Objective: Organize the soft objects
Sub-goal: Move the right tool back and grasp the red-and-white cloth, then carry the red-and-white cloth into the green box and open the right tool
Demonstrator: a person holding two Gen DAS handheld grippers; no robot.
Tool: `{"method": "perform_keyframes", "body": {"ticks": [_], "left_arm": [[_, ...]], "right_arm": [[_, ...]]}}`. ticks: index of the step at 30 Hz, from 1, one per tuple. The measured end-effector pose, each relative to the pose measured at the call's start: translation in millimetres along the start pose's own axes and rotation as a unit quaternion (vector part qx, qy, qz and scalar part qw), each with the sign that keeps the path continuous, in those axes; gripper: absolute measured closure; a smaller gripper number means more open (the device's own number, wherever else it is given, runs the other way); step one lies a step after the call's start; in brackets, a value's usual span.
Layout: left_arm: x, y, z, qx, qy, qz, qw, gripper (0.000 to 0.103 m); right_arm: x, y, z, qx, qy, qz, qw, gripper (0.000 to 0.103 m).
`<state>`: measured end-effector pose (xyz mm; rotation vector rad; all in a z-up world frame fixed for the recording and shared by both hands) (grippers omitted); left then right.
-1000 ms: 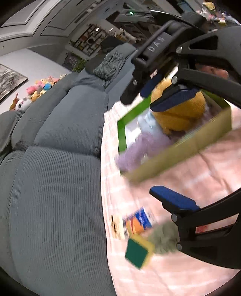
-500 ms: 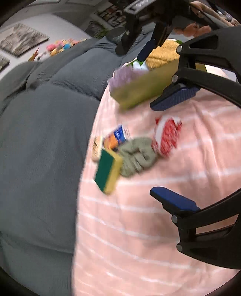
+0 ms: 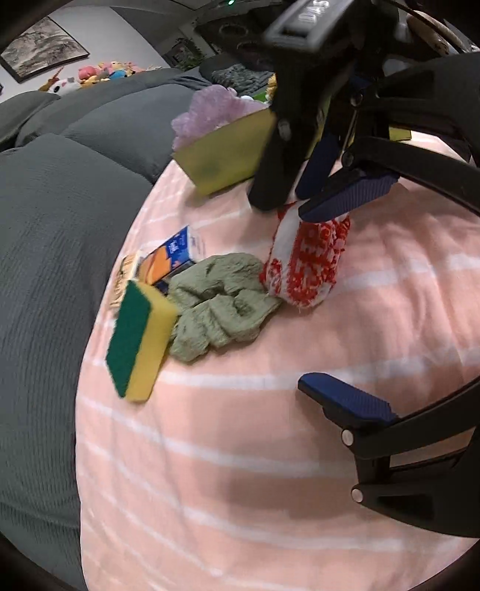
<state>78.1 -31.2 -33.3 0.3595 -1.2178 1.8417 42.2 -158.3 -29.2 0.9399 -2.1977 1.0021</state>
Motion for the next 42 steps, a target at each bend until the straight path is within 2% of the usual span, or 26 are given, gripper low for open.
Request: {"method": "perform_keyframes", "body": {"ticks": [1,3,5,6,7,8,14,25,33,42], "left_arm": [[-2,1,1,-0.003,0.002,-0.002,1.0,0.021],[-6,3,5,-0.005,0.012,-0.008,0.9999,0.025],[-9,5,9,-0.019,0.015,-0.008,0.9997,0.039],[-9,5,12,-0.027,0.023,-0.003,0.9994,0.053],[-9,6,16,-0.027,0.036,-0.005,0.999,0.055],[-10,8,20,-0.02,0.051,-0.011,0.9984,0.055],[-3,8,25,-0.04,0.039,0.001,0.9984,0.057],[38,-9,53,-0.083,0.04,0.071,0.9931,0.057],[59,-24,87,-0.122,0.049,0.117,0.9844,0.057],[62,-27,146,-0.17,0.084,0.131,0.973,0.057]], "right_arm": [[-4,2,3,-0.006,0.002,-0.008,1.0,0.033],[-6,3,9,-0.004,0.036,-0.005,0.999,0.044],[-8,4,11,0.001,0.041,-0.008,0.999,0.047],[-10,5,11,-0.001,0.037,-0.012,0.999,0.047],[-11,5,12,-0.001,0.04,-0.012,0.999,0.047],[-12,6,13,0.001,0.042,-0.012,0.999,0.047],[-11,6,9,0.009,0.037,-0.008,0.999,0.049],[28,-4,-22,0.054,-0.008,0.046,0.997,0.049],[72,-18,-39,0.07,-0.035,0.102,0.992,0.049],[125,-37,-18,0.056,-0.034,0.165,0.984,0.049]]}}
Point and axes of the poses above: each gripper's, at about its wrist camera, not at the fingertips, and x roughly against the way its jaws point, z to its right, y to its underside, the point moved 8 cm from there along -x, roughly the way its jaws point, and after that the axes turned 9 degrees about z, right-handed, at the moved point
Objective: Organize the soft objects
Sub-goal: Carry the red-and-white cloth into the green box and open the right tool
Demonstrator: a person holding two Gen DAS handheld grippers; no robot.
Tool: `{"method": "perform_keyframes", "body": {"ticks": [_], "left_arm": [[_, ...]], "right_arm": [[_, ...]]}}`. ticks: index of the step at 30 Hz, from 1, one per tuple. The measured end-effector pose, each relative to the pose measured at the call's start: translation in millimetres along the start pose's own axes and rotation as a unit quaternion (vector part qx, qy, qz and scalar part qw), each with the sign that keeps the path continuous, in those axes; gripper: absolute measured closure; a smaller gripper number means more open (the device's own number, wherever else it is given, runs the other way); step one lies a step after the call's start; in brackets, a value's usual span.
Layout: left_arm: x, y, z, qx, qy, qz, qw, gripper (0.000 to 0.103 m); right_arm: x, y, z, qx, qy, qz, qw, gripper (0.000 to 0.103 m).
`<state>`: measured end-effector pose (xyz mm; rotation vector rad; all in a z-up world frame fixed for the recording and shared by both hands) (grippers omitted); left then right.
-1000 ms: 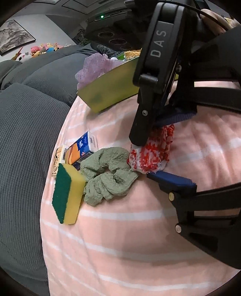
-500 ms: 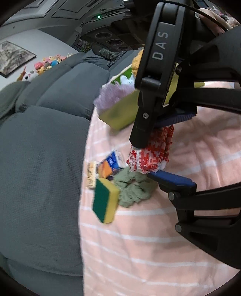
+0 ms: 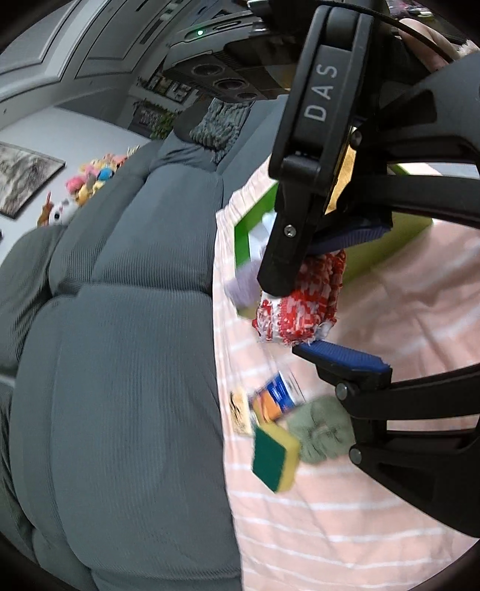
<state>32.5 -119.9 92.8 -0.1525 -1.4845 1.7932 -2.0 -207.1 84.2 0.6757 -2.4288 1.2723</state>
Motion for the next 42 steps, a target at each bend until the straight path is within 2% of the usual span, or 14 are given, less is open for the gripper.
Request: {"method": "perform_keyframes", "body": {"ticks": [5,18,22,27,32,42], "left_arm": [[-19,-7,37,-0.029,0.021,-0.002,0.9994,0.057],[-84,-14,104,-0.086,0.059,-0.032,0.9941,0.057],[-110,-13,112,-0.078,0.066,-0.057,0.9931,0.057],[-143,-9,121,-0.094,0.068,-0.085,0.9896,0.057],[-169,0,117,-0.08,0.076,-0.121,0.9865,0.058],[-196,15,123,-0.073,0.107,-0.168,0.9772,0.057]], "right_arm": [[23,-20,26,-0.022,0.007,0.04,0.999,0.049],[51,-64,103,-0.087,0.023,0.103,0.991,0.049],[46,-75,127,-0.1,0.03,0.107,0.989,0.049],[35,-84,159,-0.137,0.034,0.113,0.984,0.049],[19,-86,182,-0.155,0.058,0.099,0.981,0.049],[12,-82,216,-0.189,0.107,0.096,0.971,0.049]]}}
Point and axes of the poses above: each gripper's, at about its wrist camera, not at the fingertips, and x roughly against the way its jaws point, z to its right, y to its underside, the point moved 8 cm from there along -x, roughly the way its jaws point, and after that the axes turned 9 degrees about z, right-handed, at the moved point
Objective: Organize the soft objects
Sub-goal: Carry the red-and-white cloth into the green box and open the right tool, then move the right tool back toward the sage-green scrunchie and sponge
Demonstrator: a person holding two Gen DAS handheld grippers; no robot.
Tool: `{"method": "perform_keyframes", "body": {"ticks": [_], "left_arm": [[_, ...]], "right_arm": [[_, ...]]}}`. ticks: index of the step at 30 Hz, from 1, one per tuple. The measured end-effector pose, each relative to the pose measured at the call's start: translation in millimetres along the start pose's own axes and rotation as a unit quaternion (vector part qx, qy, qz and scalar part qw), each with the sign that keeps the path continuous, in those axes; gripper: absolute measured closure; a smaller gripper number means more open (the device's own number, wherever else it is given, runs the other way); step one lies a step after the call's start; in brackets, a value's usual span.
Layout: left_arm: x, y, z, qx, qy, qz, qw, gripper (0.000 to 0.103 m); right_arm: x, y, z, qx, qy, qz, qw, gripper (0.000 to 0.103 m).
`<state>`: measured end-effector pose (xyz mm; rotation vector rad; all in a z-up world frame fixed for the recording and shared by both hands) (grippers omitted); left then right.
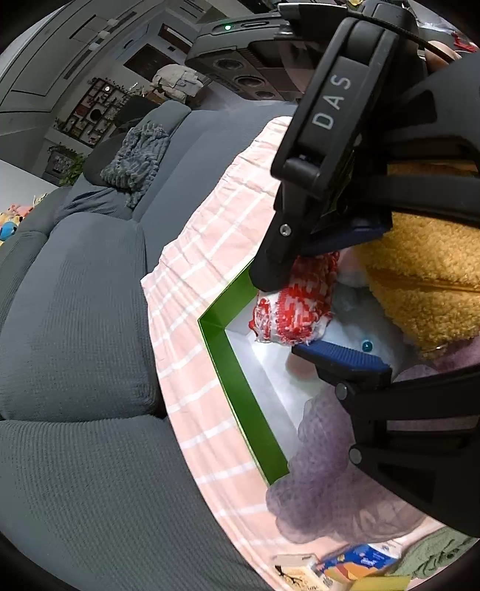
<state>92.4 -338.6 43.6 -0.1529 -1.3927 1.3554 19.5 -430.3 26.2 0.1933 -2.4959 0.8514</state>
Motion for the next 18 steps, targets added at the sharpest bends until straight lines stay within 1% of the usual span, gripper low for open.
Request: {"method": "perform_keyframes", "body": {"ticks": [5,7,14,16,18], "left_arm": [[-3,2,-2,0.003,0.01,-0.002,0.9999,0.057],[-2,3,-4,0.006,0.008,-0.002,0.9999,0.056],[9,4,-8,0.011,-0.015,0.002,0.9998,0.049],[19,5,-9,0.005,-0.024,0.011,0.9997,0.039],[36,6,-12,0.005,-0.031,0.024,0.9992,0.036]], "right_arm": [[-2,-2,6,-0.006,0.011,0.006,1.0,0.049],[-3,-2,6,-0.004,0.019,0.009,1.0,0.049],[1,2,-1,0.005,0.02,0.005,1.0,0.049],[5,3,-1,0.015,0.04,0.012,0.999,0.049],[10,4,-3,0.031,0.054,0.017,0.998,0.044]]}}
Point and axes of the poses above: each gripper's, at about its wrist camera, not at the fingertips, and x roughly against the way its jaws point, z to its right, y to its underside, the point moved 8 cm from there along -x, roughly the way its jaws point, and after that the axes turned 9 degrees about z, right-handed, at the moved point
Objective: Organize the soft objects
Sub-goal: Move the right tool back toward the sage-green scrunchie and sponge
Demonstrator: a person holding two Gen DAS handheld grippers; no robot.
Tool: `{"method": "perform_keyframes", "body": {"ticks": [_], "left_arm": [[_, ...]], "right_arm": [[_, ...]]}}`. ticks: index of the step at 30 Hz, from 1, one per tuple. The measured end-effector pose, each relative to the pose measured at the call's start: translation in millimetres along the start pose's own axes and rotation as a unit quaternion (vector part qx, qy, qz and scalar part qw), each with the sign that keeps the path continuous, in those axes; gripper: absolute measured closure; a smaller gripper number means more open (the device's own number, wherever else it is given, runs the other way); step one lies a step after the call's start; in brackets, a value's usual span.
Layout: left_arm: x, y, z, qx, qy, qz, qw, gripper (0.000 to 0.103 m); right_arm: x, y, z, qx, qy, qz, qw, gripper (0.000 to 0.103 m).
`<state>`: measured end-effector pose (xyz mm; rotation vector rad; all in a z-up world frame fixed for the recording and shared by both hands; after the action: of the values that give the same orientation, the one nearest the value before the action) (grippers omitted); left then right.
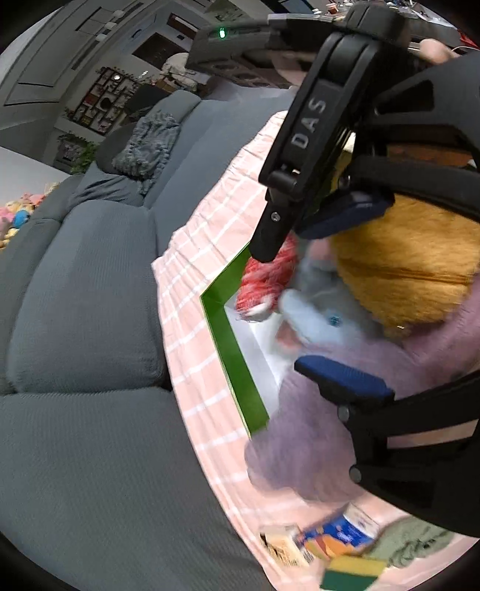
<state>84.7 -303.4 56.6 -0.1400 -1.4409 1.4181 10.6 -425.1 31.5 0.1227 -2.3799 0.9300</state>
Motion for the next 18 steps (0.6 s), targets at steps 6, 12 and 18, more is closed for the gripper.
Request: {"method": "perform_keyframes", "body": {"ticks": [6,12,18], "left_arm": [[54,6,-18,0.022,-0.016,0.045,0.9986,0.031],[118,29,-54,0.058,-0.045,0.089,0.9933,0.023],[175,65,-109,0.096,-0.115,0.104,0.9832,0.021]], "right_arm": [[26,10,-18,0.036,0.006,0.018,0.999,0.037],[53,32,-54,0.101,0.005,0.028,0.995,0.033],[72,63,-91,0.152,-0.026,0.037,0.987,0.023]]}}
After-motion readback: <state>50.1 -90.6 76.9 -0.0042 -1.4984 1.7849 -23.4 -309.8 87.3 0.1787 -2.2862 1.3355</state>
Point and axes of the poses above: each gripper's, at about its wrist camera, not at the fingertips, and x roughly against the way its jaws point, z to its right, y to its underside, the point moved 8 cm from there along -x, roughly the way its jaws point, and after that the axes turned 9 degrees about z, right-handed, at the moved point
